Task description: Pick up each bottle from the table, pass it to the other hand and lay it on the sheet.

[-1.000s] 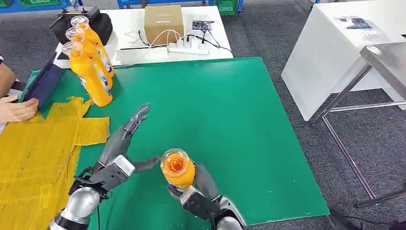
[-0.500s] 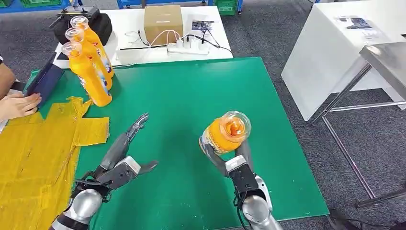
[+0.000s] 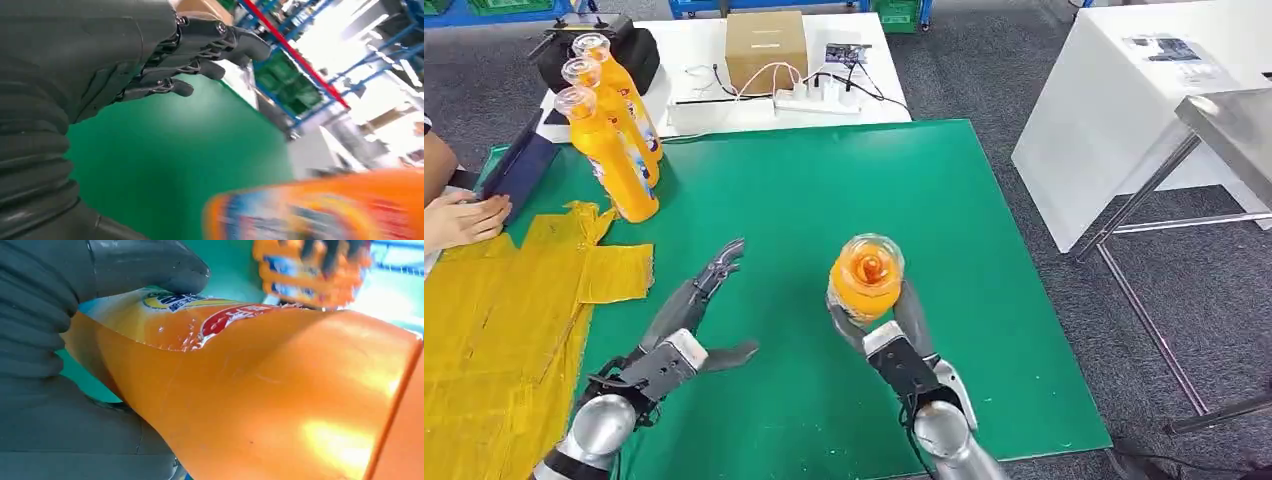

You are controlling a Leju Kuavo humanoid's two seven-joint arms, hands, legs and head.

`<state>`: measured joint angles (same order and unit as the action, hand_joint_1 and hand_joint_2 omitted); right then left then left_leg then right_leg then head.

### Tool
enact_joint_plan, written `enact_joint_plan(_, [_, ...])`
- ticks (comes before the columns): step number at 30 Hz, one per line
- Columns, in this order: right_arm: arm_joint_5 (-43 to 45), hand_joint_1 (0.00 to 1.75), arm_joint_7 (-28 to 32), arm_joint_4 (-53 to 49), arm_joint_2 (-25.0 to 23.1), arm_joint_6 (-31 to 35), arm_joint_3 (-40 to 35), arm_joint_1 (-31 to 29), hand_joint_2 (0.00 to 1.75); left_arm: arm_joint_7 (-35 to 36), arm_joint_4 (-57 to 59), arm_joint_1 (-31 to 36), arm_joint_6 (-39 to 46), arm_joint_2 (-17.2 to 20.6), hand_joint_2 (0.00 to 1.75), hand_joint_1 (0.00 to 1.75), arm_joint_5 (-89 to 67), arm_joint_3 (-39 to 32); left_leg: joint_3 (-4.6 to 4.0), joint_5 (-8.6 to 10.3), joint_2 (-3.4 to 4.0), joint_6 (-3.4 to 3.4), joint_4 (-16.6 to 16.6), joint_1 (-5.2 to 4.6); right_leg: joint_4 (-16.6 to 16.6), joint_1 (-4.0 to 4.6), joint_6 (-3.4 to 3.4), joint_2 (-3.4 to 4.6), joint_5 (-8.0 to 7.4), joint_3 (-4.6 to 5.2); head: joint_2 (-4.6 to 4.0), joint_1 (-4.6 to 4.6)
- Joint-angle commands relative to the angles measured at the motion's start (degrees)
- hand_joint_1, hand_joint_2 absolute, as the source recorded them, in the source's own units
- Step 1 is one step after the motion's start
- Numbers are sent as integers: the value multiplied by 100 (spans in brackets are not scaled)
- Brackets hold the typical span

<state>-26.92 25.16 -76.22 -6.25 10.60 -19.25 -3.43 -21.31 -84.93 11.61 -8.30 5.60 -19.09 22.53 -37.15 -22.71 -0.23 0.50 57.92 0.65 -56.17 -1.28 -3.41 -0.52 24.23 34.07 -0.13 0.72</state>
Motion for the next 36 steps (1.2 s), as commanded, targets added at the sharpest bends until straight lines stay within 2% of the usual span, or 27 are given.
enact_joint_plan(1, [-118,175,-32,1409,-227,15,-694,-1001,175,-2,-29,433,-270,-151,175,0,390,600,10,-4,10,-1,2,4,0,6,12,10,0,-8,0,0])
enact_joint_plan(5, [-198,175,-74,1605,-385,-38,-991,-1309,175,-10,102,625,-292,-214,175,0,445,766,25,-10,13,-1,7,4,-7,7,20,14,6,-22,0,0])
enact_joint_plan(7, [-228,175,-78,1629,-464,-79,-1164,-1369,175,-9,139,687,-299,-244,175,0,468,814,5,0,5,-2,2,4,-2,5,10,4,-1,-4,0,0])
enact_joint_plan(16, [-267,175,-192,1326,-517,-149,-1815,-1536,175,-8,381,780,-207,-368,175,0,450,946,23,-5,5,-3,3,4,-4,5,16,5,7,-22,0,-2])
enact_joint_plan(19, [-290,175,-279,1520,-573,-297,-2168,-1573,175,-29,390,829,-151,-427,175,0,507,926,19,-5,8,-4,5,4,-5,6,15,8,5,-18,0,-2])
enact_joint_plan(27, [-283,175,-265,1620,-554,-234,-2245,-1608,175,-26,375,823,-136,-426,175,0,523,914,12,-1,2,-4,1,4,-2,5,11,2,3,-12,0,0])
enact_joint_plan(33, [-308,175,-265,2257,-688,-404,-2696,-1602,175,8,263,771,6,-489,175,0,628,810,26,-7,6,-5,0,5,0,7,15,7,7,-26,0,0])
enact_joint_plan(34, [-288,175,-254,2312,-699,-366,-2727,-1591,175,11,253,749,48,-506,175,33,621,808,20,-4,6,-5,-1,4,0,5,12,6,4,-19,0,0])
enact_joint_plan(35, [-280,175,-253,2314,-697,-352,-2728,-1583,175,9,245,737,63,-512,175,175,613,810,30,-9,6,-5,1,5,-2,7,18,7,9,-29,0,0])
enact_joint_plan(36, [-256,175,-255,2306,-692,-335,-2715,-1580,175,5,242,719,77,-512,175,175,601,819,17,-2,2,-5,-1,6,1,7,12,2,4,-18,0,0])
